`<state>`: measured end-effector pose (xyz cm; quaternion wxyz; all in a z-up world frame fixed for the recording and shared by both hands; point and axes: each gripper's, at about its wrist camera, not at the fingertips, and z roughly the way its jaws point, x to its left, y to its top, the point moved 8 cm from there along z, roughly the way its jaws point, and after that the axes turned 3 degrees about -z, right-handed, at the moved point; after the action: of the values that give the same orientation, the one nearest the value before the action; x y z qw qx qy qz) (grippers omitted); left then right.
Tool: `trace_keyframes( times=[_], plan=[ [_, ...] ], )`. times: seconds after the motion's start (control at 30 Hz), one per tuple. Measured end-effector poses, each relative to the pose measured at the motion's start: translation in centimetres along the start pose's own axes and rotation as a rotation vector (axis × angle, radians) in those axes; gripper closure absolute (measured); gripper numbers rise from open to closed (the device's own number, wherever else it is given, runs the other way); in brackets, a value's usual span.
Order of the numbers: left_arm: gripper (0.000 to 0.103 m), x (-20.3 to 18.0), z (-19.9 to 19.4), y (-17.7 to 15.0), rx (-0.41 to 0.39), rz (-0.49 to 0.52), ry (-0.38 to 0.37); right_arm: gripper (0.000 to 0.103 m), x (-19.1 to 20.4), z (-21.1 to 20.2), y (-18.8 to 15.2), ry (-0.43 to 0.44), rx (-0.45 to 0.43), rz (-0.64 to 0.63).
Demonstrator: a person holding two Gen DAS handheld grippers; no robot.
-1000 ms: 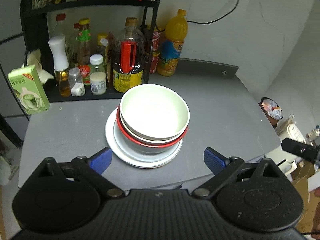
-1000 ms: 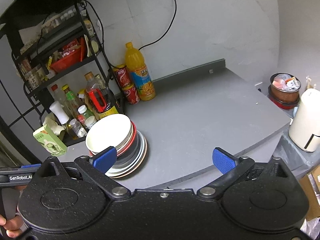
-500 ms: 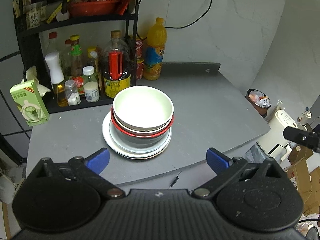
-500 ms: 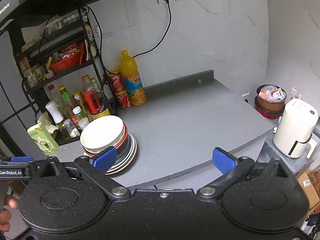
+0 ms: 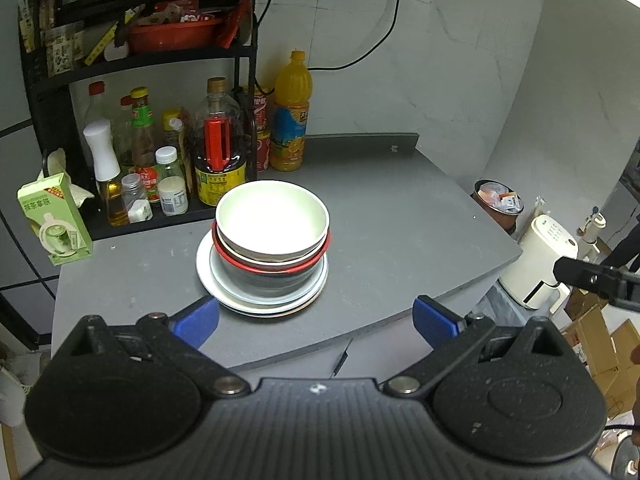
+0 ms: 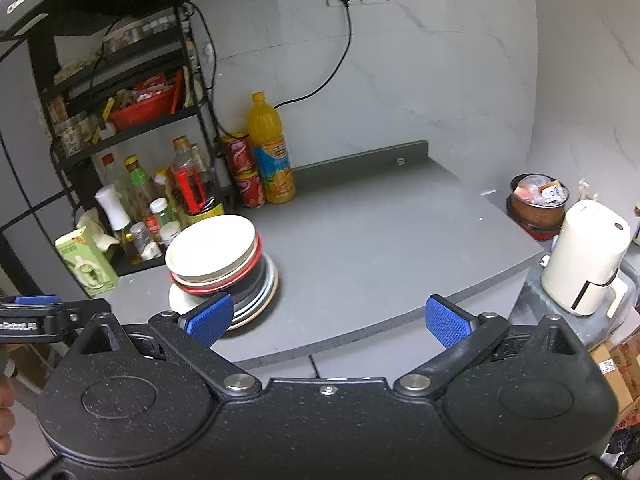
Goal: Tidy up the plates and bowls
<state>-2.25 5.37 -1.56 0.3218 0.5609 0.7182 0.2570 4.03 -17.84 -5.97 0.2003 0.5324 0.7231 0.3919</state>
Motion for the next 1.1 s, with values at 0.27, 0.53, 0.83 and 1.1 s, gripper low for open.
trace_keyframes(
  times=[0.27, 0.53, 0.83, 1.1],
  plan=[
    [0.001, 0.8, -0.7, -0.8, -0.019, -0.009, 0.008, 0.0, 1.7, -0.7, -0.2, 0.021, -0.007, -0.011],
    [0.001, 1.8, -1.2, -1.1, -0.025, -0.006, 0.018, 0.0, 2.5, -0.7, -0.5, 0.017, -0.004, -0.018],
    [0.001, 3.0, -1.4, -2.3, -0.005, -0.016, 0.018, 0.0, 3.0, -0.5, -1.3, 0.015, 0.013, -0.011],
    [0.001, 3.8, -1.5, -2.9, 0.004, -0.015, 0.032, 0.0, 2.9, -0.7, -1.7, 0.005, 0.014, -0.003]
  ],
)
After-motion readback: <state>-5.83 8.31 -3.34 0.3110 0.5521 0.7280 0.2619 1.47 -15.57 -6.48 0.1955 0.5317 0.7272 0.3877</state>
